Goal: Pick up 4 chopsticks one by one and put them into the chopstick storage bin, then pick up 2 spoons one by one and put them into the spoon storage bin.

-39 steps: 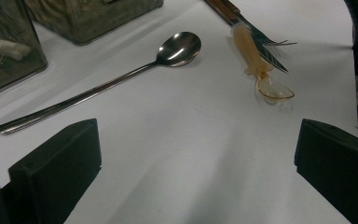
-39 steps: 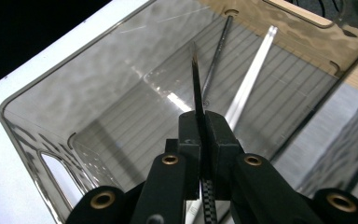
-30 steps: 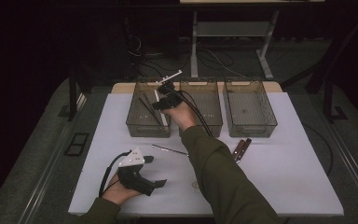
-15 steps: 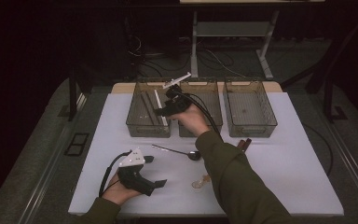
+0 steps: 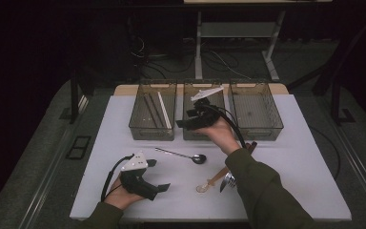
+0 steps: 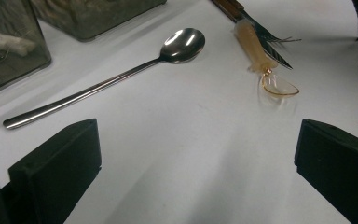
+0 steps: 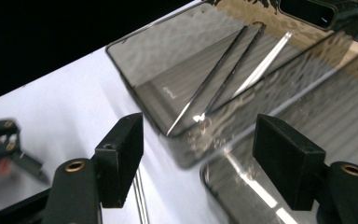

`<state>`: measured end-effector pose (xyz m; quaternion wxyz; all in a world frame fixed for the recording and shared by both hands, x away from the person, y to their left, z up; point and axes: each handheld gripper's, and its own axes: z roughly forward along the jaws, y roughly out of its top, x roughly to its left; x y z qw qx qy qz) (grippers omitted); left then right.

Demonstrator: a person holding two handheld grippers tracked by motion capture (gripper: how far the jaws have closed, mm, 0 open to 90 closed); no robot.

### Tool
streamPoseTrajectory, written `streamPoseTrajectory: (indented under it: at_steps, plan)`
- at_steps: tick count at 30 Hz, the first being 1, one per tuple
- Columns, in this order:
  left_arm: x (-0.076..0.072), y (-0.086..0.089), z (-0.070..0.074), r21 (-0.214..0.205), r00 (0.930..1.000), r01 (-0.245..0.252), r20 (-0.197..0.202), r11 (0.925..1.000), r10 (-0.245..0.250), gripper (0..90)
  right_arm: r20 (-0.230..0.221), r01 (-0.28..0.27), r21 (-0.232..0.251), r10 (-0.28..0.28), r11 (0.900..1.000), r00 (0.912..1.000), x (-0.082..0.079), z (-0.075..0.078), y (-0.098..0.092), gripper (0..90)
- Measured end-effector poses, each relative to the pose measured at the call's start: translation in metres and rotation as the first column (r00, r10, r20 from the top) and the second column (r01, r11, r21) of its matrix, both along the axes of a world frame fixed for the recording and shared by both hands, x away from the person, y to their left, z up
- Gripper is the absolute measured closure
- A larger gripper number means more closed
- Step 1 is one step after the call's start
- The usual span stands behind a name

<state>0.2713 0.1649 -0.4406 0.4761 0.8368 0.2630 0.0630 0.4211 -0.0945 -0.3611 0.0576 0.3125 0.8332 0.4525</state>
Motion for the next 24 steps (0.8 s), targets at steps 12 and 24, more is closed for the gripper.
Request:
streamPoseTrajectory:
  at_steps: [12, 24]
  plan:
    - [0.001, -0.003, 0.0, 0.012, 1.0, 0.004, 0.003, 0.9999, -0.004, 0.0, 0.038, -0.018, 0.09, 0.014, 0.9958, 0.9992, -0.04, 0.0, -0.054, 30.7]
    - [0.001, -0.002, 0.0, 0.009, 0.9999, -0.01, 0.004, 0.9999, 0.01, 0.0, 0.038, -0.026, 0.112, 0.022, 0.9933, 0.999, -0.077, -0.015, -0.105, 27.8]
